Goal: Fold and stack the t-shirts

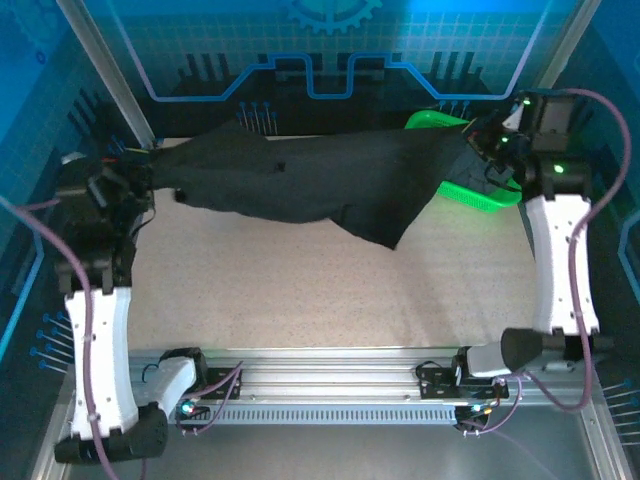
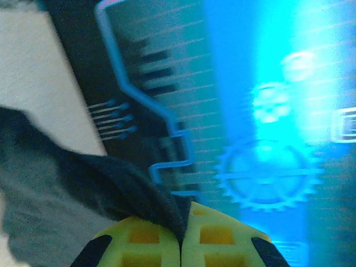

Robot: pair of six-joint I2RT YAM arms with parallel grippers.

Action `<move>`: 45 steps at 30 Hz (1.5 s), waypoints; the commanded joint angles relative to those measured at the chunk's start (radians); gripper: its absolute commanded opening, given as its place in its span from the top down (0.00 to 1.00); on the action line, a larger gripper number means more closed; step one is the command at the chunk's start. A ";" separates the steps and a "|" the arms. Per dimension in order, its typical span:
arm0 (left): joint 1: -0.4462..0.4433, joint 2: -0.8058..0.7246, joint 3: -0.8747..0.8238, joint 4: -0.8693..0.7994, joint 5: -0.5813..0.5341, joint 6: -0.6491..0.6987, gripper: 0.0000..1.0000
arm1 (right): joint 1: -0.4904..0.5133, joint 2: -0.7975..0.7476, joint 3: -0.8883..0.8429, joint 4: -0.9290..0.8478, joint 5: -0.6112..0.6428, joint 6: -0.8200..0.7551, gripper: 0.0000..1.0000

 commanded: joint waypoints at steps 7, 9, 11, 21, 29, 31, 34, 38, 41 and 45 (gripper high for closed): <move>0.027 -0.006 0.174 0.048 -0.102 -0.031 1.00 | -0.012 -0.064 0.060 0.221 -0.088 0.124 1.00; 0.028 0.009 0.192 0.045 -0.105 -0.017 1.00 | -0.006 -0.056 0.062 0.236 -0.107 0.131 1.00; 0.028 0.040 0.194 0.044 -0.084 -0.018 1.00 | 0.011 -0.035 0.049 0.270 -0.125 0.133 1.00; 0.087 0.469 0.302 0.076 0.265 -0.025 1.00 | 0.170 0.437 0.446 0.196 -0.173 0.076 1.00; 0.144 0.717 0.638 0.106 0.348 -0.023 1.00 | 0.164 0.835 1.081 0.067 -0.202 0.157 1.00; 0.166 0.751 0.760 0.098 0.370 -0.032 1.00 | 0.144 0.845 1.117 0.080 -0.205 0.183 1.00; 0.195 0.759 0.902 0.040 0.391 -0.041 1.00 | 0.113 0.770 1.043 0.102 -0.193 0.167 1.00; 0.215 0.621 0.832 -0.022 0.365 -0.025 1.00 | 0.060 0.589 0.791 0.171 -0.187 0.157 1.00; 0.209 0.415 0.554 -0.068 0.309 -0.027 1.00 | 0.036 0.428 0.520 0.206 -0.170 0.131 1.00; 0.202 0.107 -0.027 -0.082 0.231 -0.116 1.00 | 0.041 0.213 0.080 0.237 -0.138 0.111 1.00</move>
